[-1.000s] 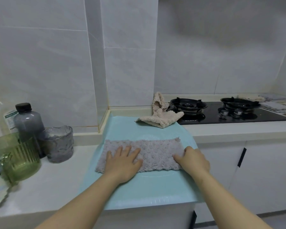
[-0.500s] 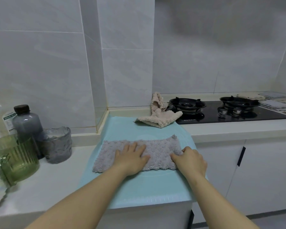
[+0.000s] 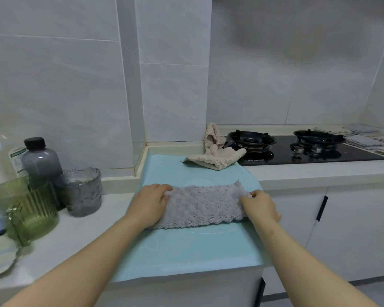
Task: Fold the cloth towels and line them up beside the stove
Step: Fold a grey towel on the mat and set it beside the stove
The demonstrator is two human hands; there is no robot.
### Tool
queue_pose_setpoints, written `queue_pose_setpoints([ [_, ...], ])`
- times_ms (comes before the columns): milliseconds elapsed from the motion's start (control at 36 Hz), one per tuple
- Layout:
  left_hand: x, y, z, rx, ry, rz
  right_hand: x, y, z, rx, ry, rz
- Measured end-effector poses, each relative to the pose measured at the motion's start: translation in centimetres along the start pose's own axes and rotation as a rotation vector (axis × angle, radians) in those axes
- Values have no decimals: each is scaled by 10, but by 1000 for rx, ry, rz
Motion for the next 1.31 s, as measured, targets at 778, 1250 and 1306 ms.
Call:
queue_pose_setpoints([
  [778,60,1,22,-38,-171,942,141,59,52,345,-313,-568],
  [1250,52,-33,19,7,-187,358,138,58,51,206,-534,-128],
  [1306,42,-53,16,-142,-164,274,144,45,54,76,-571,-120],
])
Point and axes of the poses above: each hand's wrist, its own z-axis away from the middle knuckle, its own y-axis out of the palm, x = y × z, the point moved 9 cm from there along -z, towards the middle knuckle, and after that the axes turned 5 degrees about z, right-handed, at the moved point
